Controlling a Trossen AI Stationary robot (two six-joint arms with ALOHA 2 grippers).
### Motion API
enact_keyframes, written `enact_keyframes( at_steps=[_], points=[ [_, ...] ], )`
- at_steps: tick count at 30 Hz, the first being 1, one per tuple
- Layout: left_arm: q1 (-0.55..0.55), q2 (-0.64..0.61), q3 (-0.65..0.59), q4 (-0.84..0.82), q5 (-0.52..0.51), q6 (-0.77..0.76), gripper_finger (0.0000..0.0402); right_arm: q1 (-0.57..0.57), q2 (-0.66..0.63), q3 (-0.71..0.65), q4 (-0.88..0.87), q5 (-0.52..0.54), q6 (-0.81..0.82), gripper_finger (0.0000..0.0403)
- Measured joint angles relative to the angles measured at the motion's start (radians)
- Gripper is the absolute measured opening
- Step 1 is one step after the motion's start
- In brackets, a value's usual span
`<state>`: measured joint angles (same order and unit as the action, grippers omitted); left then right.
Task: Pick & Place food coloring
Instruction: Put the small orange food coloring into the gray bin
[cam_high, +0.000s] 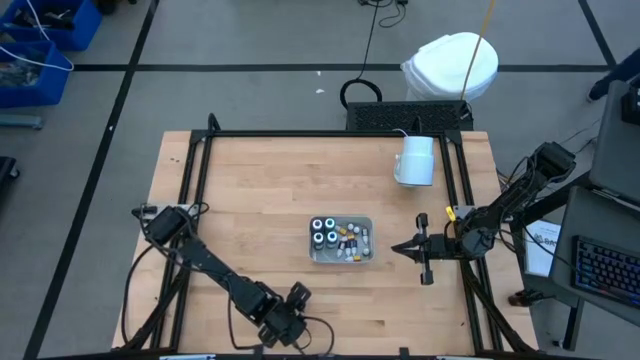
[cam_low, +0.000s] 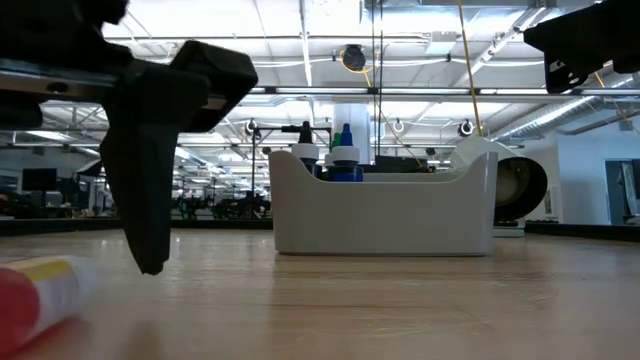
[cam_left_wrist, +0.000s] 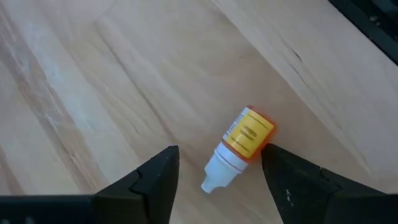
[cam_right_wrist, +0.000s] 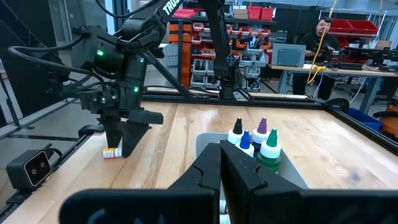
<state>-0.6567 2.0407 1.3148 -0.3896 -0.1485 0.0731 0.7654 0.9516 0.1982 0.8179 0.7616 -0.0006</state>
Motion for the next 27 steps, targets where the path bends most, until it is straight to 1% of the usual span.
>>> enact_keyframes(
  at_steps=[3,9,11,13,19,24,27],
  points=[
    [0.01,0.0,0.0,0.002,0.022,0.0,0.0191,0.0,0.0,0.0,0.0,0.0,0.0,0.0],
    [0.015,0.001,-0.001,0.002,0.027,0.013,0.0098,0.0,0.0,0.0,0.0,0.0,0.0,0.0],
    [0.015,0.001,-0.001,0.002,0.027,0.038,0.0068,0.0,0.0,0.0,0.0,0.0,-0.001,0.0],
    [0.013,0.001,-0.001,0.002,0.027,0.054,0.0049,0.0,0.0,0.0,0.0,0.0,-0.002,0.0],
    [0.013,0.002,-0.002,0.012,-0.014,0.03,0.0049,0.0,0.0,0.0,0.0,0.0,-0.002,0.0],
    [0.013,-0.003,-0.002,0.011,-0.036,0.032,0.0066,0.0,0.0,0.0,0.0,0.0,0.012,0.0],
    [0.018,-0.014,-0.002,0.012,-0.036,0.029,0.0055,0.0,0.0,0.0,-0.001,0.0,0.014,0.0]
  ],
)
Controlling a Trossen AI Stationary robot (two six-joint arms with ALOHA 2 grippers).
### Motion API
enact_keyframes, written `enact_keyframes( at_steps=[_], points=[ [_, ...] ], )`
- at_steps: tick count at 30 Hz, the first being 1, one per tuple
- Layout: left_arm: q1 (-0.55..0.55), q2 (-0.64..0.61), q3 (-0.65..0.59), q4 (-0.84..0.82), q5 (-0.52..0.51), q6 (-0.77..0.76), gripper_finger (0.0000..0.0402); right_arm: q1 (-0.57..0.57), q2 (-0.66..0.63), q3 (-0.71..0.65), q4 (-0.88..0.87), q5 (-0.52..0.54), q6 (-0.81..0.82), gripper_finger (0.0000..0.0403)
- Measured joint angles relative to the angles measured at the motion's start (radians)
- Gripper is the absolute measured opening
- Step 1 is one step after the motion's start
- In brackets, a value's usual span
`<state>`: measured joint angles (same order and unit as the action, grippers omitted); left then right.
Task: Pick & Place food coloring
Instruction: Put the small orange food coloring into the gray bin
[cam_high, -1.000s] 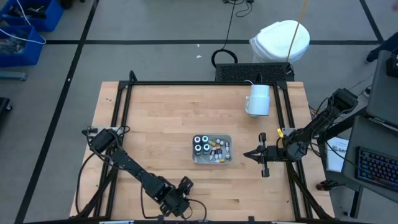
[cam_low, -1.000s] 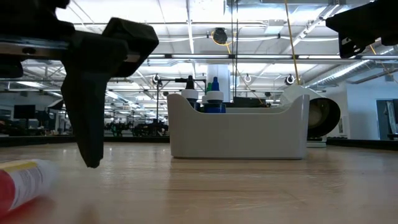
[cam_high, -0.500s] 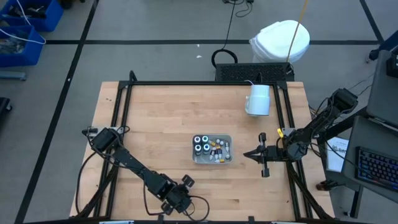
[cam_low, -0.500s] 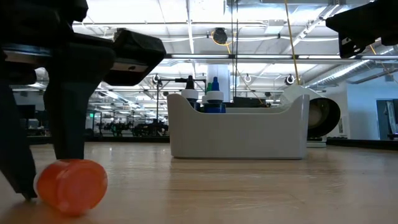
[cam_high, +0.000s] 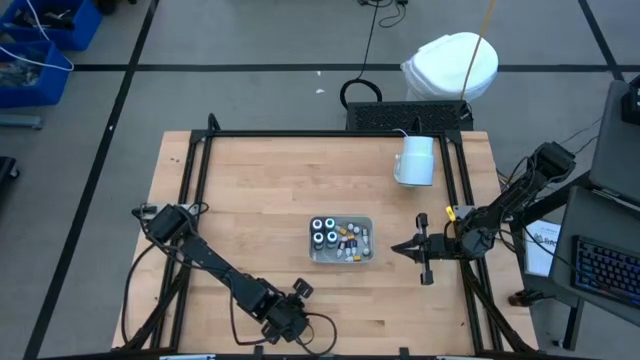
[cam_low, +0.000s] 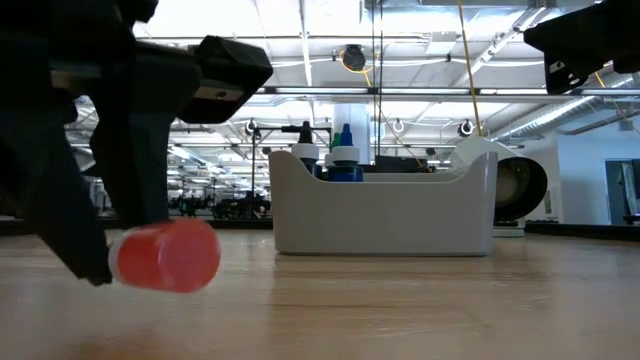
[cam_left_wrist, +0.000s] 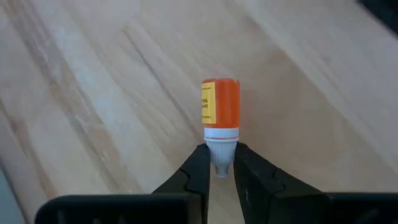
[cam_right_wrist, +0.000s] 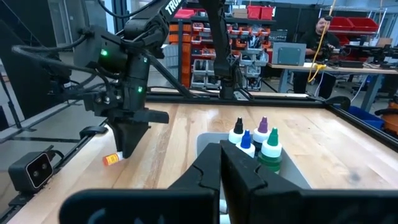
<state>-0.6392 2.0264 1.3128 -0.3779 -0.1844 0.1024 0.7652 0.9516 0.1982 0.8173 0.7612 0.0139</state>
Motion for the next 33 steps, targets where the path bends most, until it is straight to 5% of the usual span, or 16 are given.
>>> enact_keyframes(
  at_steps=[9,19,33],
  points=[
    [0.003,-0.011,0.005,-0.089,-0.009,-0.008,0.005,0.0,0.001,0.0,0.0,0.0,0.0,0.0],
    [-0.011,-0.012,0.251,-0.436,-0.052,-0.04,0.005,0.0,0.001,0.0,0.001,0.0,-0.015,0.0],
    [-0.025,-0.013,0.378,-0.722,-0.442,0.024,0.005,-0.001,0.058,0.002,0.205,-0.013,-0.049,0.0]
  ],
)
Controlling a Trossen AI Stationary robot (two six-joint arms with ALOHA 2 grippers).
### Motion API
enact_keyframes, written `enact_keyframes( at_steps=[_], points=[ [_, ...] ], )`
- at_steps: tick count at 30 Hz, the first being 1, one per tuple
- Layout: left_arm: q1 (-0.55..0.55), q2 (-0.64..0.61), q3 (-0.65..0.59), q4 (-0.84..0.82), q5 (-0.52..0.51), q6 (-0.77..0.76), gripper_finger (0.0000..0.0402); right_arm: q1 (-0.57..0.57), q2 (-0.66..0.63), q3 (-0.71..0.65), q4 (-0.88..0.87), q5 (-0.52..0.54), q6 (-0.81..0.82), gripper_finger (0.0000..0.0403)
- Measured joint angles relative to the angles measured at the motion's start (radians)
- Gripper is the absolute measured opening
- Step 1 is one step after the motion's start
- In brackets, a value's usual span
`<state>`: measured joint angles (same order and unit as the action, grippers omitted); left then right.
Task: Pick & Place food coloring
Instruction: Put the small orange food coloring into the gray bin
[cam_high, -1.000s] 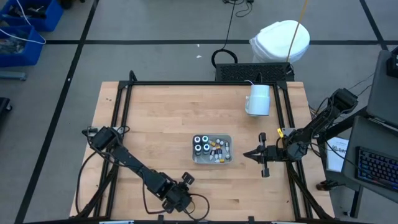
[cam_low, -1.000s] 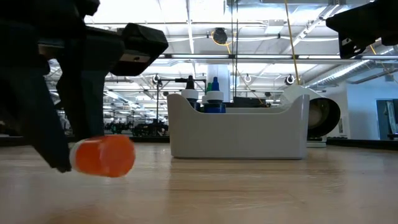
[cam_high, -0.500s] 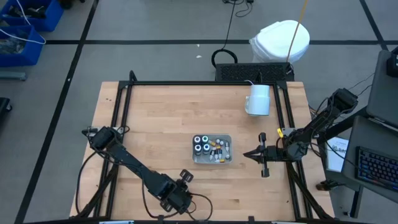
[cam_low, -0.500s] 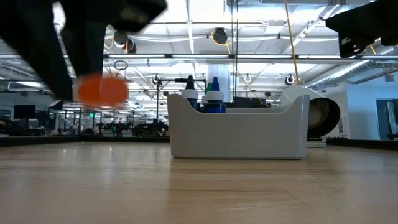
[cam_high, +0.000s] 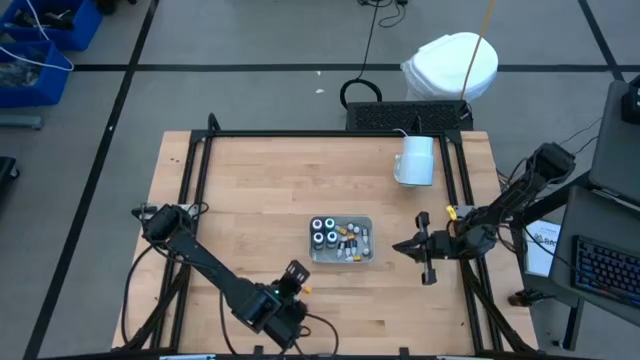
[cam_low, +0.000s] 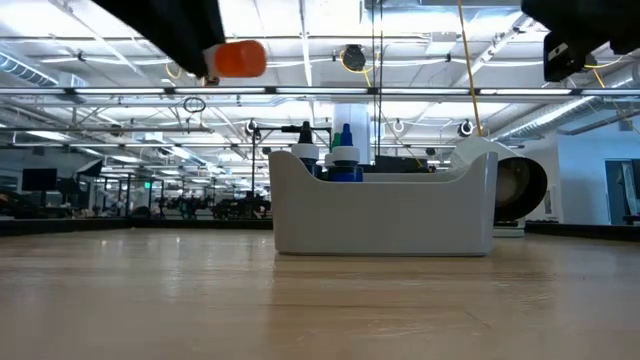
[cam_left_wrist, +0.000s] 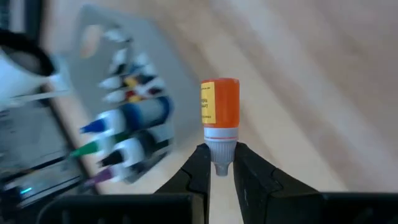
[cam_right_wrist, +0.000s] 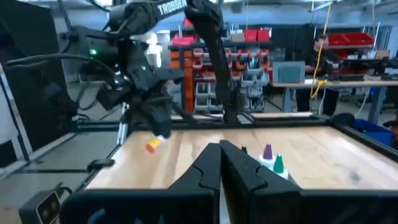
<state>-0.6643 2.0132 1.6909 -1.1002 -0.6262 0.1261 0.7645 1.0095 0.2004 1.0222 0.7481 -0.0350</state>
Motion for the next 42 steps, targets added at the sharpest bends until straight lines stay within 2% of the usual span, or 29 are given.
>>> enact_keyframes(
  at_steps=[5,8,11,13,18,23,27,30,35,40,42],
  points=[
    [0.013,0.0,0.0,-0.007,-0.083,0.016,0.005,-0.028,0.13,0.098,0.033,-0.192,-0.142,0.0],
    [0.02,0.0,0.0,-0.005,-0.163,0.039,0.005,-0.032,0.244,0.222,0.029,-0.201,-0.315,0.0003],
    [0.032,0.0,0.004,-0.001,-0.238,0.049,0.005,-0.032,0.394,0.345,-0.05,-0.198,-0.475,0.0015],
    [0.042,0.001,0.023,-0.005,-0.243,0.045,0.005,-0.032,0.492,0.432,-0.081,-0.145,-0.585,0.0029],
    [0.06,0.001,0.105,-0.003,-0.251,0.021,0.0051,-0.033,0.703,0.609,-0.101,0.092,-0.84,0.0076],
    [0.066,0.0,0.179,-0.002,-0.25,0.018,0.0051,-0.032,0.837,0.724,-0.081,0.191,-1.028,0.0124],
    [0.067,0.0,0.201,0.005,-0.228,0.018,0.0051,-0.042,0.893,0.761,-0.002,0.357,-1.139,0.015],
    [0.068,0.0,0.202,0.005,-0.218,0.011,0.0051,-0.057,0.901,0.761,0.128,0.408,-1.163,0.016],
    [0.071,0.0,0.202,0.004,-0.212,-0.005,0.0051,-0.066,0.898,0.75,0.168,0.397,-1.152,0.0161],
    [0.088,0.0,0.202,0.004,-0.211,-0.005,0.0051,-0.068,0.898,0.749,0.147,0.268,-1.125,0.0161],
    [0.094,0.0,0.202,0.004,-0.207,-0.008,0.0051,-0.073,0.897,0.749,0.149,0.262,-1.113,0.016]
  ],
)
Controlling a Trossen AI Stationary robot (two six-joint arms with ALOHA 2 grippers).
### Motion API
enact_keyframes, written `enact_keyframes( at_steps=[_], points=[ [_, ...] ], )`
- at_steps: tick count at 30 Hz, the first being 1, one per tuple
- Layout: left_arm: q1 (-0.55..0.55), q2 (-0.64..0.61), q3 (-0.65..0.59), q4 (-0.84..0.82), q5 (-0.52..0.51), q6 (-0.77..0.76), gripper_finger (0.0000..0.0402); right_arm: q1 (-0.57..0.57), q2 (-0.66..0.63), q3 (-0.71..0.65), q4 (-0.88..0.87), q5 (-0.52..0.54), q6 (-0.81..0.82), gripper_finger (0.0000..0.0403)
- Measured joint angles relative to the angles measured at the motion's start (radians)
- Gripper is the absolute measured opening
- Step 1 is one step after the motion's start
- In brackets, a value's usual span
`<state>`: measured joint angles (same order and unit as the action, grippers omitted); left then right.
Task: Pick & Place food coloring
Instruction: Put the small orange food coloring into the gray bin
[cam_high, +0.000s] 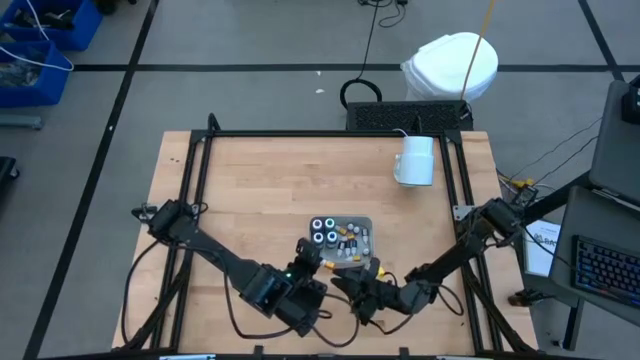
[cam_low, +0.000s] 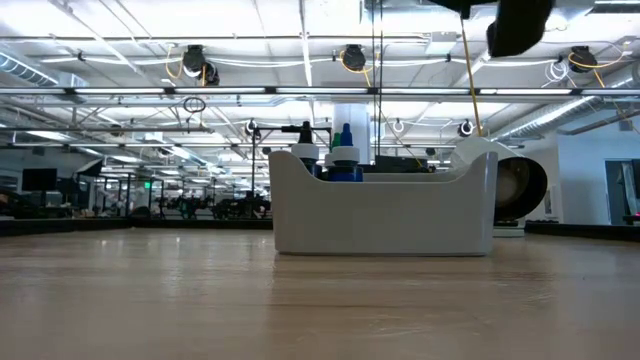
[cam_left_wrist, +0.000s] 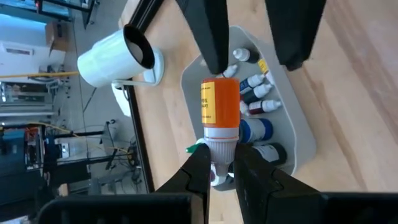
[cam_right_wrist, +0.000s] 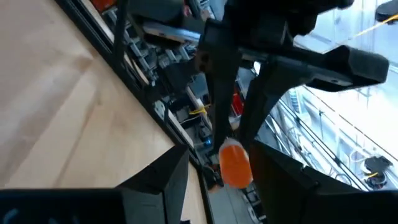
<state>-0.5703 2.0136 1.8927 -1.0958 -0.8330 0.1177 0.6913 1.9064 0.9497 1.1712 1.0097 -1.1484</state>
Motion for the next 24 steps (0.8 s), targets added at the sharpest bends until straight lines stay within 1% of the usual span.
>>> enact_keyframes(
  at_steps=[5,13,18,24],
  points=[
    [0.017,0.0,0.0,0.001,0.045,-0.022,0.0051,-0.022,0.0,0.0,-0.001,0.036,0.035,0.016],
    [0.02,0.0,0.0,0.035,0.057,-0.018,0.0051,-0.049,0.0,0.0,-0.001,0.034,0.097,0.0154],
    [0.021,0.0,0.0,0.038,0.077,-0.007,0.0052,-0.05,0.0,-0.001,-0.005,0.035,0.113,0.0131],
    [0.02,0.0,0.0,0.046,0.08,-0.008,0.0052,-0.048,0.0,-0.001,-0.031,0.032,0.116,0.0078]
  ],
)
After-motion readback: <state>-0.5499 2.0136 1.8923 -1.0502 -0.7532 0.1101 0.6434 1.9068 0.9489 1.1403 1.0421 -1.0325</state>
